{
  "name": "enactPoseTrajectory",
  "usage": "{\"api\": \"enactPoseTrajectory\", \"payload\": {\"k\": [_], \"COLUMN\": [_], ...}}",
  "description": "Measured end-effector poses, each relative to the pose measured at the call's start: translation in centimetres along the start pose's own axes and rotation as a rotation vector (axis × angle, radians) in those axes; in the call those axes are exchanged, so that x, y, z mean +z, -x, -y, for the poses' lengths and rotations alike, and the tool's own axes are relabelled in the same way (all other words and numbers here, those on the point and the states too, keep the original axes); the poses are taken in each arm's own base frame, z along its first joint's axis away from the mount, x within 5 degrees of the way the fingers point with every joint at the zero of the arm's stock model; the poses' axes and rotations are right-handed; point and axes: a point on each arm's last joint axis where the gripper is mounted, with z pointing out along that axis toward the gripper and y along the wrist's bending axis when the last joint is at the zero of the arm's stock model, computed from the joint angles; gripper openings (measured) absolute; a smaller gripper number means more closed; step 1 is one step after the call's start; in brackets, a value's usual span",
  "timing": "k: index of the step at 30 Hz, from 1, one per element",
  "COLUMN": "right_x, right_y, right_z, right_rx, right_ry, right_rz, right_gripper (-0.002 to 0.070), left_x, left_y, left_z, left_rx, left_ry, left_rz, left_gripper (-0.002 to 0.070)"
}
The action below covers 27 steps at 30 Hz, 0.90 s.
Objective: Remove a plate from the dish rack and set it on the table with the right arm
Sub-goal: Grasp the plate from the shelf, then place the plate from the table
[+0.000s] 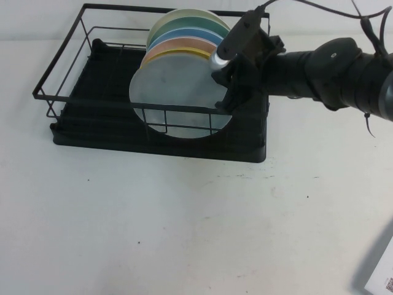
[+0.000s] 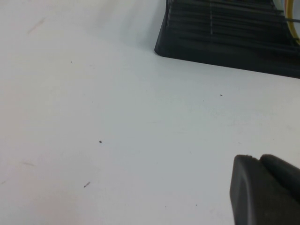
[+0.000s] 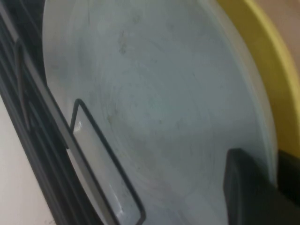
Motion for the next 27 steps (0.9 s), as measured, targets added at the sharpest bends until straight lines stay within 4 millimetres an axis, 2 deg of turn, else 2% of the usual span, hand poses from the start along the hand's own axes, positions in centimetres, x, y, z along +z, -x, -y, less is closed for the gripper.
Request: {"api": "enactPoseTrajectory", "payload": {"k": [4, 9, 13, 19, 23, 27], "right_x": [-1.6, -5.0, -8.3, -13.6, -16.1, -17.2], "right_y": [1.6, 4.6, 7.1, 10.3, 11.1, 10.2], "right_z": [0.4, 0.9, 0.8, 0.4, -0.5, -1.5], "right_rx": [-0.007, -0.018, 0.002, 0.12, 0.219, 0.358], "right_ry": [-0.02, -0.058, -0.04, 0.009, 0.102, 0.19], "right_rz": [0.042, 0.129, 0.207, 0.317, 0.299, 0.13], "right_gripper": [0.0048, 0.0047, 0.0043, 0.0042, 0.0042, 0.0042], "left_x": [0.0, 0.0, 0.0, 0.0, 0.0, 0.0], "left_y": [0.0, 0.0, 0.0, 0.0, 0.0, 0.0], "left_z": [0.0, 0.0, 0.0, 0.0, 0.0, 0.0], "left_rx": [0.0, 0.0, 0.0, 0.0, 0.0, 0.0], "left_ry": [0.0, 0.0, 0.0, 0.0, 0.0, 0.0], "left_rz": [0.0, 0.0, 0.0, 0.0, 0.0, 0.0], "left_gripper": [-0.0004, -0.0004, -0.0004, -0.0004, -0.0004, -0.0004]}}
